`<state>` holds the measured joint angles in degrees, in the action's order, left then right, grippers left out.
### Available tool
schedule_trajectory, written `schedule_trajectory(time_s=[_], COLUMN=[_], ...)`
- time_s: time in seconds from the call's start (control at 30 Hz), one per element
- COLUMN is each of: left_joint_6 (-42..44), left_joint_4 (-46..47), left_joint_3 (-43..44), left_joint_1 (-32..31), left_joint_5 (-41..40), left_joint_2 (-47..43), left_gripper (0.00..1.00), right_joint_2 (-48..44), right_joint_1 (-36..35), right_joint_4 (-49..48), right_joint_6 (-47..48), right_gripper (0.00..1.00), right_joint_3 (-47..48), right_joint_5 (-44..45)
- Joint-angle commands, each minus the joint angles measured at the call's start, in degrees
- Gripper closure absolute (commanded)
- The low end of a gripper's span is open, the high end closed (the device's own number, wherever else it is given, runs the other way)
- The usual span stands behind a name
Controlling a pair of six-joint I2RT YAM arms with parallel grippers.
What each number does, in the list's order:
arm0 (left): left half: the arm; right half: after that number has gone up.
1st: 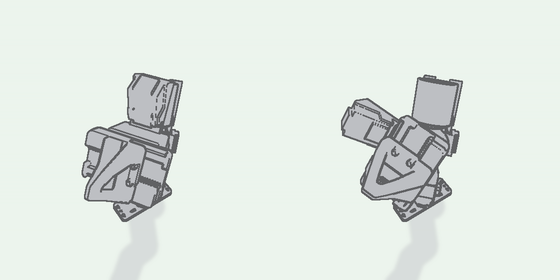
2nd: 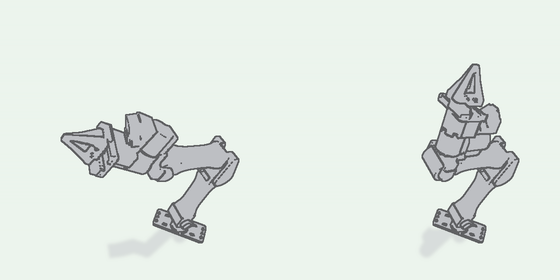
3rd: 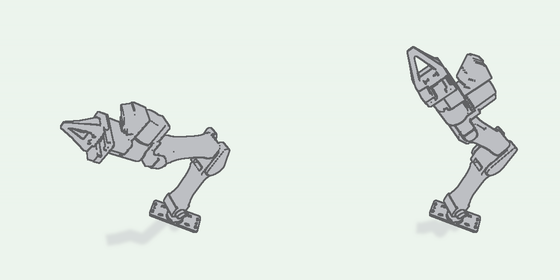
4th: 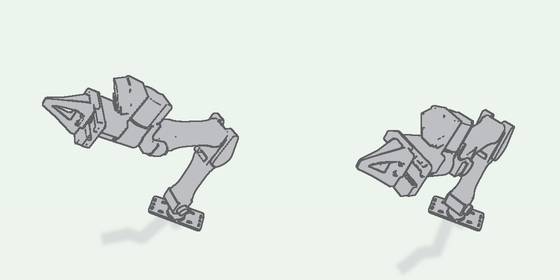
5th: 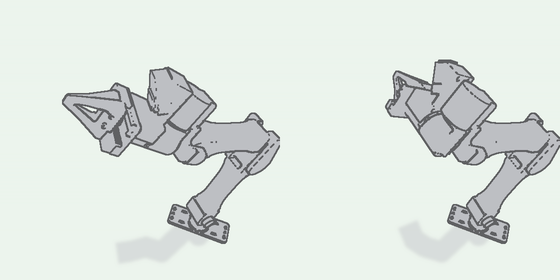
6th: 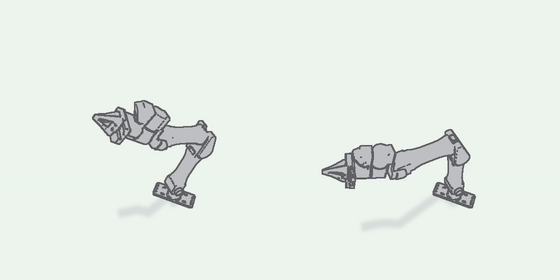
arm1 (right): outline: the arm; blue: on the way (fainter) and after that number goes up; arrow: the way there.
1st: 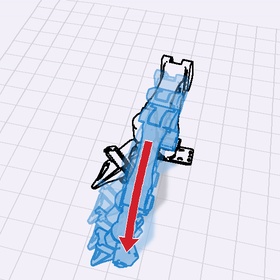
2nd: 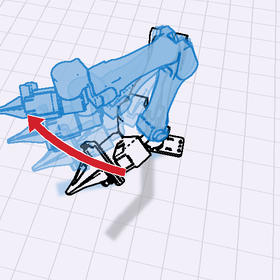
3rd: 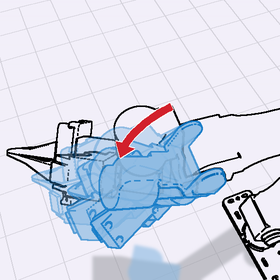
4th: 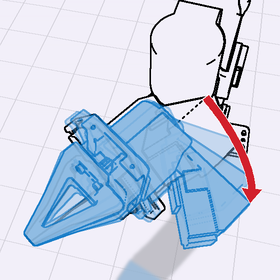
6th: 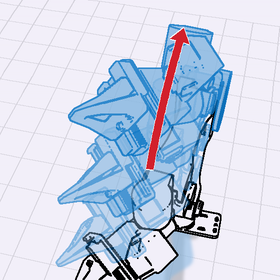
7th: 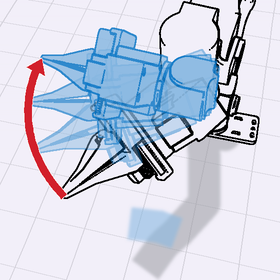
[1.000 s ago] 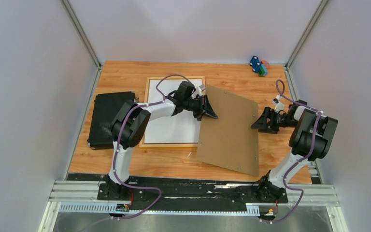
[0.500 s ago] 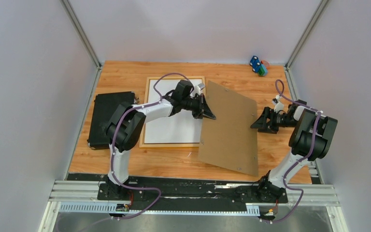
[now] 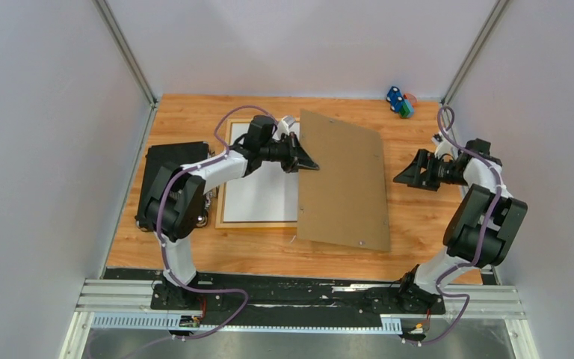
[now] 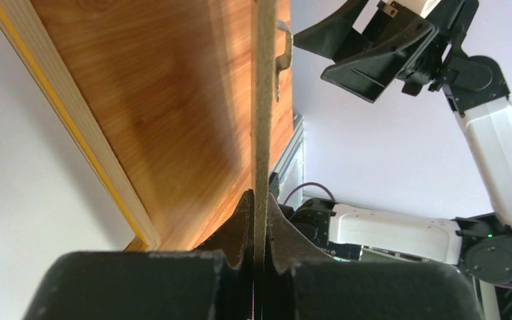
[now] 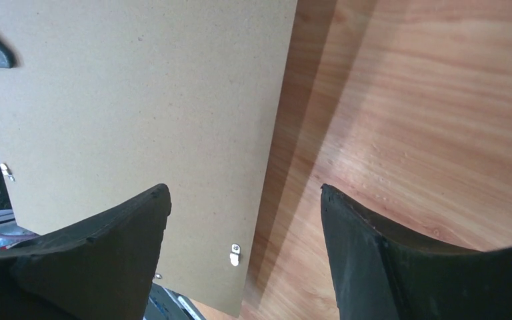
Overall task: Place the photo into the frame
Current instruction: Turn over the photo frame item at the center of the board.
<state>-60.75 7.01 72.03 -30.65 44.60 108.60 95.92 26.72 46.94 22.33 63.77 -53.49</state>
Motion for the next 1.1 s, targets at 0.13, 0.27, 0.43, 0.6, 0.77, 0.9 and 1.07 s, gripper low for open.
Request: schedule_trajectory(time_s=[0.13, 0.27, 0.43, 0.6, 0.77, 0.9, 1.07], left_joint_6=[-1.6, 3.4, 11.9, 23.0, 35.2, 44.1, 49.7], left_joint_4=[3.9, -3.2, -15.0, -29.7, -44.0, -53.7, -59.2], left_joint_3=[1.4, 3.3, 5.7, 9.2, 12.6, 15.5, 17.1], left_joint_1=[6.9, 11.6, 17.5, 24.4, 30.9, 36.7, 39.7], left_joint_5=[6.6, 9.1, 14.8, 19.0, 21.7, 22.6, 23.2], left_joint_2=[-11.1, -12.8, -13.3, -13.3, -12.5, -10.5, -7.5], left_gripper=[1.0, 1.0, 1.0, 1.0, 1.0, 1.0, 1.0], right_joint_2=[-6.0, -7.3, -10.1, -12.0, -10.4, -6.2, 0.4], right_joint_1=[-0.3, -2.8, -8.1, -15.3, -22.5, -27.3, -33.2], right_joint_4=[2.3, 0.2, -6.3, -13.3, -18.9, -21.5, -26.4], right_joint_6=[-2.6, -3.9, -7.3, -11.0, -15.3, -17.4, -20.0], right_gripper=[0.19, 0.19, 0.2, 0.2, 0.2, 0.2, 0.2], right_joint_3=[4.9, 4.8, 3.4, 2.9, 4.5, 6.9, 9.6], right_joint_5=[-5.8, -3.8, 0.4, 5.5, 10.2, 13.2, 17.4])
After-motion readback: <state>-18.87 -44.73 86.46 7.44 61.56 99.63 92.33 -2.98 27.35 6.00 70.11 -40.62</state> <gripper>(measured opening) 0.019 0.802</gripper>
